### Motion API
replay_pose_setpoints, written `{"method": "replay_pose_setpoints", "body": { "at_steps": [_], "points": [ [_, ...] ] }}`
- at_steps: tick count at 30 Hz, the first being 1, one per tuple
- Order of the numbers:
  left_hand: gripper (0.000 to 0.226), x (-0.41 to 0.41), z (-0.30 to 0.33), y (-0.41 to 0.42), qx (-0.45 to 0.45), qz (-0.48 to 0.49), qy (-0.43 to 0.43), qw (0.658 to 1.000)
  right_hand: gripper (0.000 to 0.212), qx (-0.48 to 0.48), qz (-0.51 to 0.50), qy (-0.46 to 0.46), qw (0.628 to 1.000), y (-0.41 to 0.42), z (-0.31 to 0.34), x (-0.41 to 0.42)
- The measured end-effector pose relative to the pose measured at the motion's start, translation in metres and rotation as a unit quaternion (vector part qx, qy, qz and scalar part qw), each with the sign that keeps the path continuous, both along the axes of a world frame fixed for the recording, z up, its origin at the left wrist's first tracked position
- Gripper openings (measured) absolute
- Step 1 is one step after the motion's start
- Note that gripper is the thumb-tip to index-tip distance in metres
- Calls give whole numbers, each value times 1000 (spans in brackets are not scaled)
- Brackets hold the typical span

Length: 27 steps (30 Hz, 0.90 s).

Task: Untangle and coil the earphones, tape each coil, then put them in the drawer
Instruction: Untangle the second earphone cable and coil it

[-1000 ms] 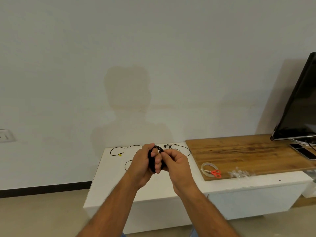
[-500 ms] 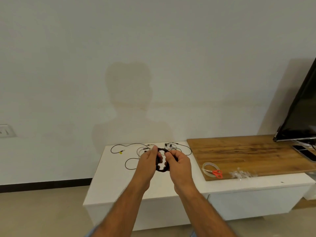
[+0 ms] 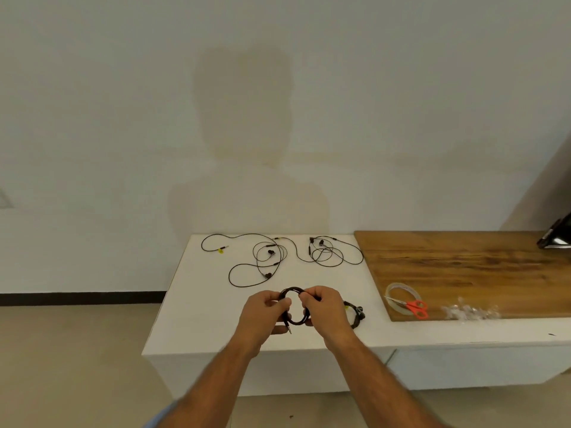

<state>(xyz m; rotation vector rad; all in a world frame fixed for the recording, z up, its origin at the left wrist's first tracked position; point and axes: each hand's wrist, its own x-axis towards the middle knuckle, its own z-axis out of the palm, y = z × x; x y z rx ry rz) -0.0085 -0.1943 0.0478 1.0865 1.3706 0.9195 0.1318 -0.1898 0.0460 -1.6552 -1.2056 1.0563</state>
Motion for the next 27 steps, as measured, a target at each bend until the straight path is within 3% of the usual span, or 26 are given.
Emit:
{"method": "replay_pose_setpoints", "body": {
  "at_steps": [11,16,27],
  "points": [
    [14,3,-103,74,-13,38,169,985,17,-76,17,-69,995,72,-105,-4],
    [17,4,-121,90,19,36,291,956,15,-63,20,-168,984,90,-128,-6],
    [8,5,-130,104,33,14,342,939,28,-26,63,-383,921,94,-135,-15]
  ]
}}
